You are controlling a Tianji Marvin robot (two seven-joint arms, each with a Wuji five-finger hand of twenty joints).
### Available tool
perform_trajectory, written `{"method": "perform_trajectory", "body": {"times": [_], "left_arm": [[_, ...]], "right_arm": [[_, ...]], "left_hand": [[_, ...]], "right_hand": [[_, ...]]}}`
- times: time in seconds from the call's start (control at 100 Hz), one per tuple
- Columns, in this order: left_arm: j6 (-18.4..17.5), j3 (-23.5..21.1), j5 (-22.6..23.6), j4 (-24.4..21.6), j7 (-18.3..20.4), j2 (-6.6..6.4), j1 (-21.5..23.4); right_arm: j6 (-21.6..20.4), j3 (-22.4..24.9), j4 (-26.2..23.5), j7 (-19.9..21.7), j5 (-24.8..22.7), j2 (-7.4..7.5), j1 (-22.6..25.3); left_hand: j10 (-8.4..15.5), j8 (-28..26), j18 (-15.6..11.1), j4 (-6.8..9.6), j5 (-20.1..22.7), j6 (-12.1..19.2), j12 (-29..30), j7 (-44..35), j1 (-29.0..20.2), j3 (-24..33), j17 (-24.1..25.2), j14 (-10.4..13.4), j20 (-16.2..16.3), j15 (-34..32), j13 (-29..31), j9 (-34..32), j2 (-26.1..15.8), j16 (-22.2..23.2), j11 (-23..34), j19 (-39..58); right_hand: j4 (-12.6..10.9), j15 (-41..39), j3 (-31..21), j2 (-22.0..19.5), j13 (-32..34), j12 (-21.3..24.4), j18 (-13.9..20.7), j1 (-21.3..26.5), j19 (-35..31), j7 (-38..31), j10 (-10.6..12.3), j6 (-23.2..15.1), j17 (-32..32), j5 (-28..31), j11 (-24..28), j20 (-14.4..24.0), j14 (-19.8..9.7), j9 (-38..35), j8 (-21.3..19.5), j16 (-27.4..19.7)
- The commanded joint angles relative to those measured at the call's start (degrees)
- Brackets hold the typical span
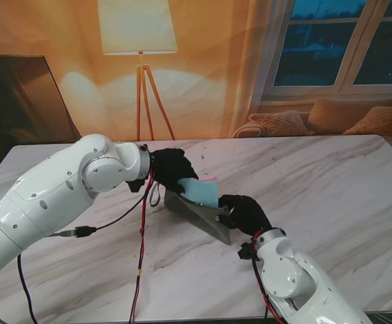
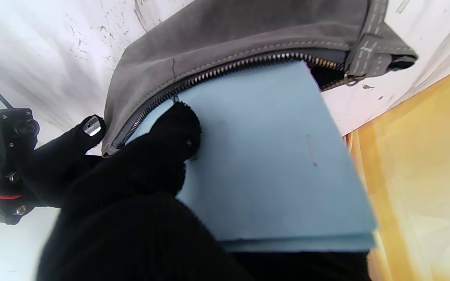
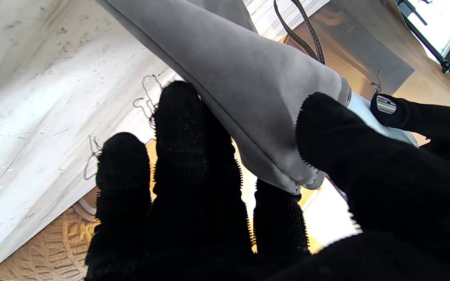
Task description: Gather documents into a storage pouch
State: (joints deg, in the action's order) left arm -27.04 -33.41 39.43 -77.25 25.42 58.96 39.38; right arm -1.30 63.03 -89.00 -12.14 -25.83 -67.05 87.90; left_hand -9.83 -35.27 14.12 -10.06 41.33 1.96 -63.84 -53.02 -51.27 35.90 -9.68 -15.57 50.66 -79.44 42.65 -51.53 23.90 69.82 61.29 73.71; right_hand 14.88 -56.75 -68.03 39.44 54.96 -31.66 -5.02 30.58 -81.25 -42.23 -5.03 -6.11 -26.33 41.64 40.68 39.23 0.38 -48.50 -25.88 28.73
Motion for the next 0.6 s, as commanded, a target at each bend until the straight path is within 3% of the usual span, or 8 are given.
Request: {"method": "perform_trajectory", "body": {"times": [0.0,0.13,0.23,0.37,0.45,0.59], "left_arm": [[0.2,0.5,-0.1,1.1,-0.1,0.65,-0.2],[0.8,1.0,-0.9,1.4,-0.2,0.84,-0.1],[0.8,0.9,-1.3,1.3,0.2,0.73,0.0],[0.1,0.2,-0.7,0.6,0.5,0.43,0.5],[0.4,-1.0,-0.3,-0.1,0.5,0.34,1.3],[1.6,-3.3,-0.2,-1.6,1.1,0.17,2.8]], "right_arm": [[0.2,-0.1,0.2,0.5,-0.1,-0.02,0.1],[0.1,-0.2,0.5,-0.1,-0.5,-0.12,0.0],[0.3,-0.3,0.6,-0.5,-0.3,-0.22,0.0],[0.4,-0.4,0.6,-0.7,0.0,-0.34,-0.1],[0.6,-0.5,0.5,-0.7,0.2,-0.36,0.0],[0.6,-0.5,0.5,-0.5,0.3,-0.35,0.0]], "left_hand": [[0.9,1.4,0.2,2.15,0.5,2.2,-0.1,-3.3,-1.3,5.3,-0.3,1.0,1.0,0.1,2.8,-1.8,-0.9,0.0,0.5,1.2],[1.0,7.3,0.1,0.69,0.3,0.2,2.7,-0.9,-0.3,5.5,-0.2,-0.7,-0.1,4.8,1.5,-1.7,-0.8,-3.1,-3.8,0.8],[0.0,9.3,0.2,0.39,0.0,-0.6,6.3,2.0,3.4,7.4,1.9,-2.8,-1.9,12.6,-2.3,0.4,0.1,-7.8,-12.3,-0.6],[-0.4,9.2,0.3,0.96,-1.6,-1.3,11.5,6.0,8.3,8.5,3.4,-3.2,-3.6,19.2,-5.2,3.5,0.3,-12.2,-18.5,-1.5],[-0.7,8.4,0.4,1.21,-3.1,-1.8,18.9,9.7,9.3,7.8,4.1,-3.3,-4.6,23.1,-6.9,6.1,-0.3,-14.9,-21.2,-2.1],[-1.4,7.6,1.2,3.24,-5.4,-2.8,26.3,16.6,12.3,7.6,5.3,-3.3,-5.7,28.5,-8.9,9.5,-3.6,-18.0,-27.7,-4.3]], "right_hand": [[0.9,-0.3,-1.9,0.7,0.4,-1.2,0.3,2.3,-0.5,-3.9,1.2,1.3,-0.8,-1.2,0.0,1.1,-1.8,-1.8,1.8,0.9],[1.7,-1.5,-0.4,0.1,1.8,-2.4,0.5,6.5,-1.4,-10.5,0.9,0.0,-2.2,0.0,-0.6,0.9,-1.7,-4.5,4.8,-0.5],[1.8,-2.1,0.7,-1.5,2.5,-2.5,0.7,7.3,-1.8,-12.7,0.7,-0.5,-2.7,1.5,-0.4,0.8,-1.9,-5.6,5.2,-0.5],[1.7,-2.5,2.4,-3.6,2.9,-2.5,0.8,7.8,-2.2,-13.4,0.7,-0.9,-3.0,2.4,-0.3,0.6,-2.0,-6.3,5.5,0.0],[1.6,-2.6,2.8,-3.7,2.8,-2.5,0.8,7.6,-2.3,-13.5,0.6,-0.9,-2.8,2.5,-0.3,0.6,-1.9,-6.2,5.6,0.1],[1.6,-2.6,3.2,-3.7,2.7,-2.5,0.7,6.8,-2.4,-13.5,0.7,-0.9,-2.7,2.4,-0.2,0.6,-1.9,-6.0,5.6,0.2]]}}
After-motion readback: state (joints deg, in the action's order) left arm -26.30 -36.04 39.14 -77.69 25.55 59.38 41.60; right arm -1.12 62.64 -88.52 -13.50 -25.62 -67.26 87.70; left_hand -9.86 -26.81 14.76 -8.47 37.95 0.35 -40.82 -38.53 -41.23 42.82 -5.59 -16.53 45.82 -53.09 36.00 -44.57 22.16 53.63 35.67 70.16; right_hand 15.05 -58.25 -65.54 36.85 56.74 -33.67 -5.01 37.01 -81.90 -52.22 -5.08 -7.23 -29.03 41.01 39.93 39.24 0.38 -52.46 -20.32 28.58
